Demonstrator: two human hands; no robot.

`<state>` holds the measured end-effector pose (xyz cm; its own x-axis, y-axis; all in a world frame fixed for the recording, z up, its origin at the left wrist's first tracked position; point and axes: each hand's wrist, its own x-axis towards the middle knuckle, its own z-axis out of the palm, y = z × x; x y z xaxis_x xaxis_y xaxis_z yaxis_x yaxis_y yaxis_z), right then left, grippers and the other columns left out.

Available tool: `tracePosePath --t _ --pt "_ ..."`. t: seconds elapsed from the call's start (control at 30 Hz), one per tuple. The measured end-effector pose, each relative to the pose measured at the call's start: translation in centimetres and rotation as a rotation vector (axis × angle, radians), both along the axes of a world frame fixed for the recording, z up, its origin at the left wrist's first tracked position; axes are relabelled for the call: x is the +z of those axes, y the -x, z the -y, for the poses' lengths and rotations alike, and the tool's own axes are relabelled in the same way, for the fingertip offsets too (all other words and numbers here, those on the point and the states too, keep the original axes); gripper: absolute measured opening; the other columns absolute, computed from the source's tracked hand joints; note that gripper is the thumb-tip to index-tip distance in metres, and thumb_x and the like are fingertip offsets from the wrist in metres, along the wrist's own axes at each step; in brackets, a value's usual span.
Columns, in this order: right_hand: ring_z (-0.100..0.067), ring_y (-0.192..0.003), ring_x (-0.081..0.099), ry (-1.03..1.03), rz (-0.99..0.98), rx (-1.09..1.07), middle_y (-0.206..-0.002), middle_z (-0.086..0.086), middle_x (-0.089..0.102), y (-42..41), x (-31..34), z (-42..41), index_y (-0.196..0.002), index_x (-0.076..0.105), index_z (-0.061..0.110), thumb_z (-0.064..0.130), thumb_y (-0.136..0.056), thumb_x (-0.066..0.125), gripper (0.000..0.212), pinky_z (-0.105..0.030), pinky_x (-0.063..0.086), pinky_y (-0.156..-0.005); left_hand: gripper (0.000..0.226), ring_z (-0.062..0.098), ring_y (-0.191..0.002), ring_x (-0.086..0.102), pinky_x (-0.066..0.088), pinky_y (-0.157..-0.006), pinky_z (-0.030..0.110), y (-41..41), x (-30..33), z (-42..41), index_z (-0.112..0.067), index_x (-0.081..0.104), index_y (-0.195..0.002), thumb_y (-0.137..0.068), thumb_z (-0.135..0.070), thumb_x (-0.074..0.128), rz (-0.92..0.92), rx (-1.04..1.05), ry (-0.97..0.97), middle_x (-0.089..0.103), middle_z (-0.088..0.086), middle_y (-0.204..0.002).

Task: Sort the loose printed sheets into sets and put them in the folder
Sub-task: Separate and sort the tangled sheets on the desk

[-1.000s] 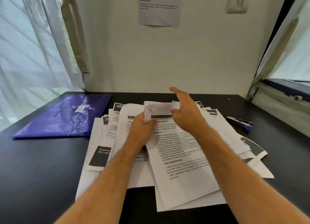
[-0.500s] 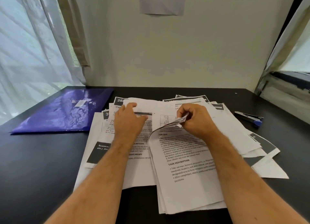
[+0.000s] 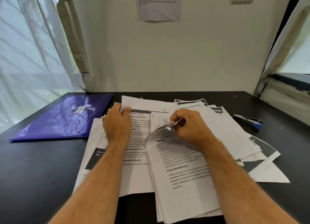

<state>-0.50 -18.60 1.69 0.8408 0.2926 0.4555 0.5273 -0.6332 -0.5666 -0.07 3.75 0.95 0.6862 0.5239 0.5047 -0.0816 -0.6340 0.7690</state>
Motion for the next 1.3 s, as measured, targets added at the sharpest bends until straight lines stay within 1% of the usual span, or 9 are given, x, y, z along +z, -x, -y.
tracePosePath --t 0.13,0.37,0.53,0.67,0.8,0.9,1.1,1.17,1.3 --pt "-0.01 -0.076 0.061 -0.022 0.04 -0.036 -0.083 0.008 0.066 -0.2 0.1 0.4 -0.083 0.073 0.017 0.003 -0.08 0.076 0.015 -0.023 0.056 -0.065 0.028 0.0 -0.061 0.049 0.033 -0.051 0.009 -0.3 0.4 -0.4 -0.009 0.063 -0.088 -0.102 -0.03 0.053 0.046 0.045 0.111 0.058 -0.007 -0.076" --pt "-0.007 -0.078 0.059 0.014 0.056 -0.024 -0.083 0.013 0.064 -0.2 0.1 0.3 -0.089 0.074 0.022 0.014 -0.086 0.074 0.009 -0.017 0.049 -0.065 0.03 0.015 -0.079 0.061 0.044 -0.068 0.023 -0.7 0.3 -0.8 -0.009 0.069 -0.092 -0.101 -0.035 0.055 0.139 0.037 0.107 0.068 0.003 -0.09" --pt "-0.006 -0.076 0.057 0.021 0.049 -0.027 -0.083 0.012 0.064 -0.3 0.1 0.3 -0.089 0.075 0.02 0.015 -0.088 0.073 0.005 -0.014 0.044 -0.062 0.026 0.004 -0.067 0.063 0.044 -0.05 0.008 -0.2 0.0 -0.3 -0.012 0.071 -0.103 -0.102 -0.032 0.055 0.125 -0.128 -0.035 0.071 -0.002 -0.086" --pt "-0.009 -0.075 0.059 -0.015 0.065 -0.054 -0.08 0.008 0.065 -0.3 0.1 0.6 -0.08 0.073 0.018 0.006 -0.082 0.074 0.013 -0.019 0.049 -0.061 0.024 0.008 -0.082 0.067 0.051 -0.07 0.016 0.5 0.0 1.0 -0.018 0.074 -0.108 -0.099 -0.034 0.058 0.083 -0.308 -0.24 0.075 -0.004 -0.094" --pt "-0.009 -0.074 0.059 0.011 0.07 -0.08 -0.079 0.009 0.065 -0.4 -0.1 1.3 -0.073 0.068 0.02 0.012 -0.074 0.084 0.018 -0.024 0.053 -0.064 0.013 0.003 -0.087 0.065 0.057 -0.082 0.025 2.0 0.1 3.3 -0.031 0.078 -0.096 -0.088 -0.03 0.068 -0.181 -0.641 -0.476 0.073 -0.02 -0.089" --pt "-0.01 -0.076 0.061 0.014 0.052 -0.079 -0.082 0.008 0.066 -0.6 -0.3 1.5 -0.075 0.069 0.019 0.019 -0.072 0.088 0.019 -0.02 0.051 -0.066 0.015 0.007 -0.089 0.067 0.06 -0.084 0.029 2.5 -0.1 3.8 -0.031 0.078 -0.097 -0.087 -0.026 0.068 -0.247 -0.716 -0.438 0.074 -0.016 -0.095" --pt "-0.011 -0.075 0.061 0.0 0.072 -0.067 -0.08 0.008 0.066 -0.6 -0.3 1.6 -0.074 0.069 0.02 0.019 -0.07 0.088 0.02 -0.03 0.055 -0.067 0.013 0.006 -0.09 0.067 0.059 -0.087 0.027 2.8 0.0 3.8 -0.029 0.077 -0.1 -0.092 -0.027 0.067 -0.227 -0.771 -0.406 0.074 -0.015 -0.097" --pt "-0.012 -0.074 0.062 -0.001 0.08 -0.06 -0.079 0.008 0.066 -0.7 -0.4 1.7 -0.08 0.068 0.022 0.016 -0.07 0.088 0.023 -0.032 0.056 -0.066 0.014 0.005 -0.089 0.066 0.058 -0.085 0.026 2.8 0.0 4.0 -0.03 0.076 -0.102 -0.094 -0.029 0.065 -0.184 -0.768 -0.408 0.074 -0.015 -0.096" --pt "-0.012 -0.074 0.063 -0.007 0.062 -0.014 -0.081 0.008 0.063 -0.5 -0.4 1.6 -0.116 0.063 0.036 0.018 -0.071 0.086 0.054 -0.023 0.054 -0.067 0.016 0.002 -0.09 0.065 0.056 -0.086 0.022 2.7 -0.1 4.1 -0.028 0.076 -0.106 -0.096 -0.03 0.063 -0.119 -0.756 -0.381 0.074 -0.013 -0.097"
